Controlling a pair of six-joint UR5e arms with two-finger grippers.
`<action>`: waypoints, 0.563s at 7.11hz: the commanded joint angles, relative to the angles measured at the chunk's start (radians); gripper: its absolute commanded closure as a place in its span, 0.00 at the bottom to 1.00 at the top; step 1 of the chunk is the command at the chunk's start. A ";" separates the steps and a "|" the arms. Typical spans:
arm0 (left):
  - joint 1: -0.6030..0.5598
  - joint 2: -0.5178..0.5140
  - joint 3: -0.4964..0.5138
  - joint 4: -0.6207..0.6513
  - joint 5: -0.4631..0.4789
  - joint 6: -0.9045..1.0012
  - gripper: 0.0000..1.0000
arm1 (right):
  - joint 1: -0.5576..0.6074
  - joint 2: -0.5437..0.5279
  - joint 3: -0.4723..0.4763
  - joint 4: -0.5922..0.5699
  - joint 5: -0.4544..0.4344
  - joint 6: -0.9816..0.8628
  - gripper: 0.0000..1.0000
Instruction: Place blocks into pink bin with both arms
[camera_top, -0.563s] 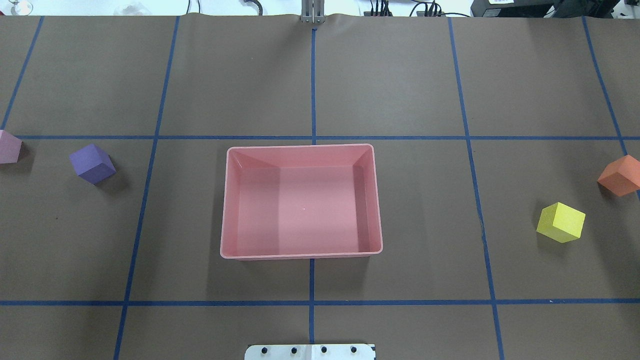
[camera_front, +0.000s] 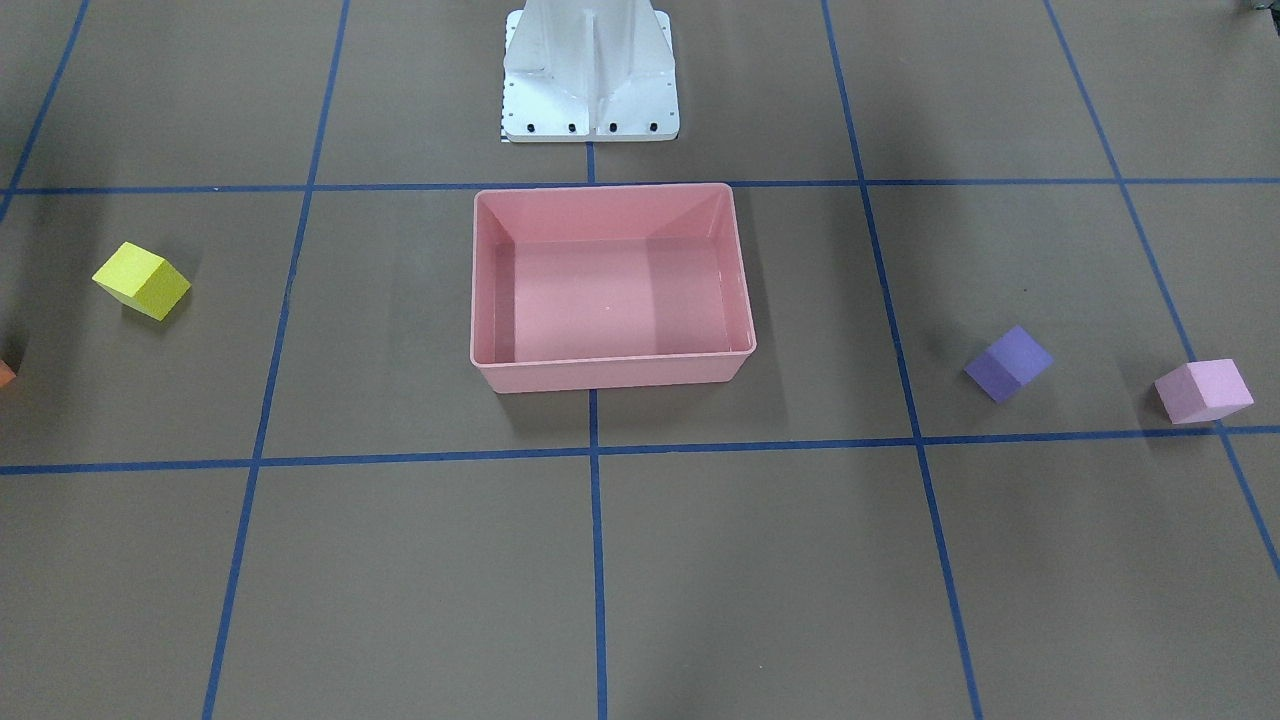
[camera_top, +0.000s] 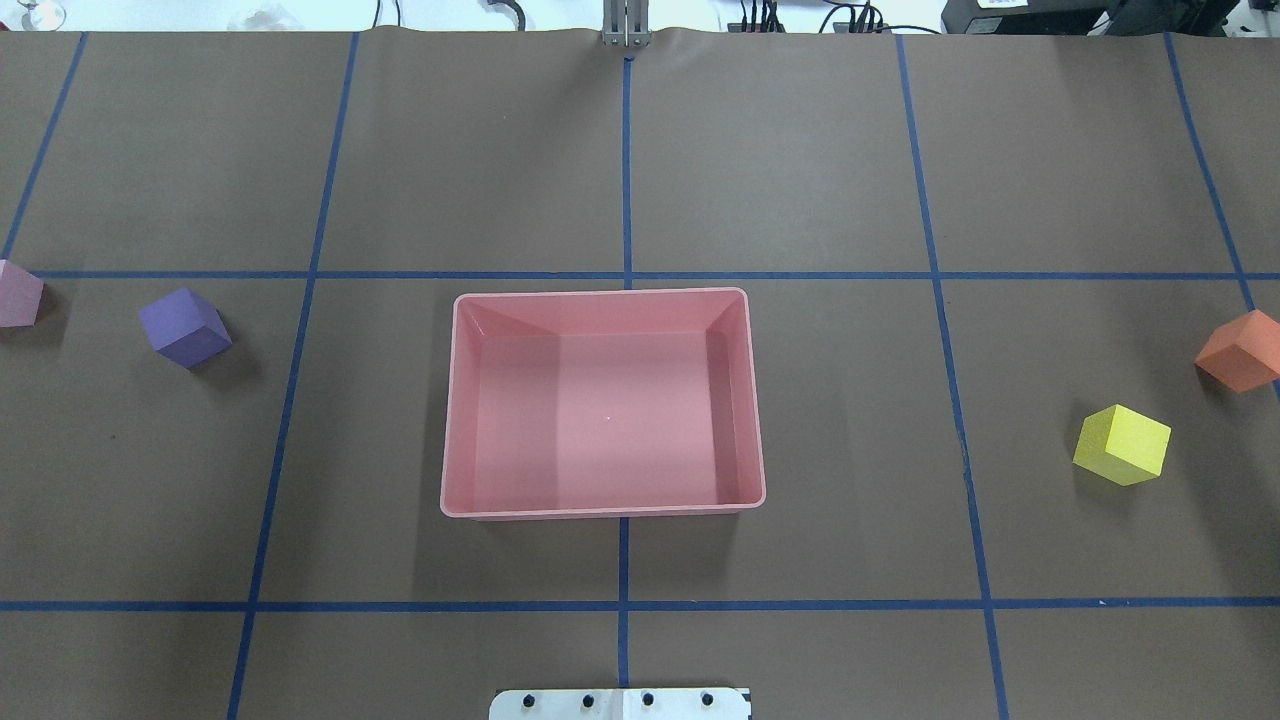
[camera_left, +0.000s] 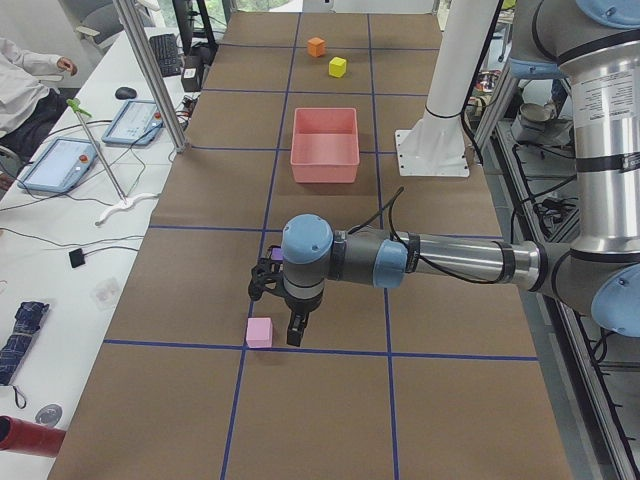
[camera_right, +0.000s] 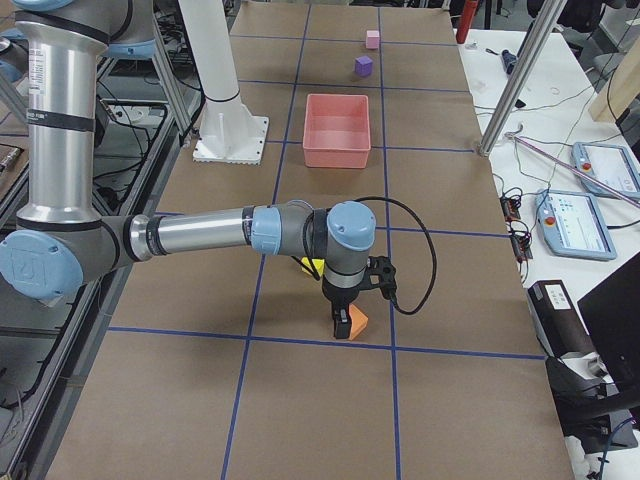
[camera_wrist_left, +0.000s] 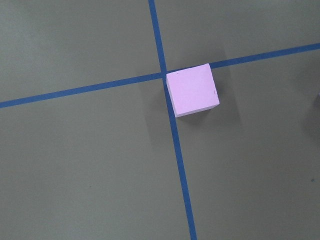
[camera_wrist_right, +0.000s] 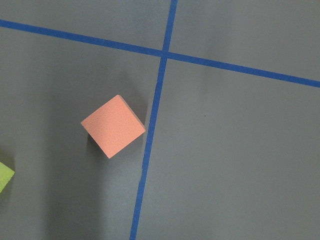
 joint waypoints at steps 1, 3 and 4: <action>0.000 -0.019 -0.002 0.000 0.001 -0.014 0.00 | 0.000 0.006 0.009 0.009 0.000 0.001 0.00; 0.000 -0.026 -0.027 -0.026 -0.001 -0.011 0.00 | 0.000 0.004 0.000 0.098 0.002 0.001 0.00; 0.000 -0.026 -0.053 -0.066 -0.001 -0.011 0.00 | 0.000 0.000 0.002 0.118 0.006 0.003 0.00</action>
